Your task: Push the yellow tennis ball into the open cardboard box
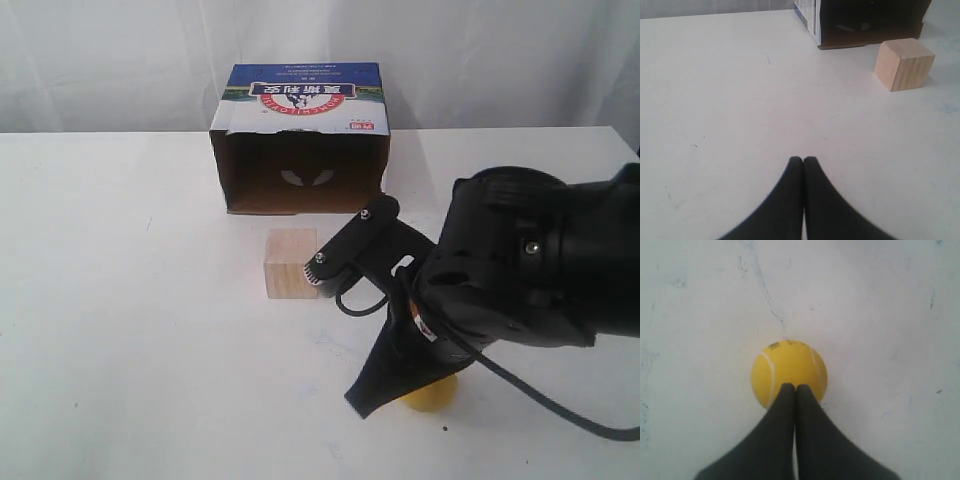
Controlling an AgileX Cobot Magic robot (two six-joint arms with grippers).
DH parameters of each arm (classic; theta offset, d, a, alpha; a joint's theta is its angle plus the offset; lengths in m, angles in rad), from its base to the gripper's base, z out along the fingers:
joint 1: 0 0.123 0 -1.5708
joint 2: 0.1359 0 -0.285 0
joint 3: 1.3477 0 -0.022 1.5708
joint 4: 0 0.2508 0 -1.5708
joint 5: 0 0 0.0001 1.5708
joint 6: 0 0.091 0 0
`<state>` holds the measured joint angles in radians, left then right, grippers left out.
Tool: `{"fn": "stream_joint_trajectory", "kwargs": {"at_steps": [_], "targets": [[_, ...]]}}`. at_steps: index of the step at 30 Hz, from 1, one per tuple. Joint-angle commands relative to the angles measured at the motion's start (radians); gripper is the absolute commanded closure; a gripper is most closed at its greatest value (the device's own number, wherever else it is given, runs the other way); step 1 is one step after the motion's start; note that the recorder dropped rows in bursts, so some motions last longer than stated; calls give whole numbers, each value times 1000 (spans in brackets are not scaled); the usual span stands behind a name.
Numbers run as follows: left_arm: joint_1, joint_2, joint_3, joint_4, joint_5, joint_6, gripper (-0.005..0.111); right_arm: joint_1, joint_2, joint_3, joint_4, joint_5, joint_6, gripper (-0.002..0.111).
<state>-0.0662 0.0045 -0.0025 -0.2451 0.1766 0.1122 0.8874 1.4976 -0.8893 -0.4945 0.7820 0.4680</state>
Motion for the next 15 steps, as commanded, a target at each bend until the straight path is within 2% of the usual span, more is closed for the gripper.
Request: {"fn": "stream_joint_trajectory", "kwargs": {"at_steps": [1,6,15], "targets": [[-4,-5,3,-11,3,0,107,-20,12,24,-48,-2,31,108],[-4,-5,3,-11,3,0,107,-105,45,30,-77,-25,54,108],[-4,-5,3,-11,3,0,107,-205,78,30,-81,-231,46,108]]}}
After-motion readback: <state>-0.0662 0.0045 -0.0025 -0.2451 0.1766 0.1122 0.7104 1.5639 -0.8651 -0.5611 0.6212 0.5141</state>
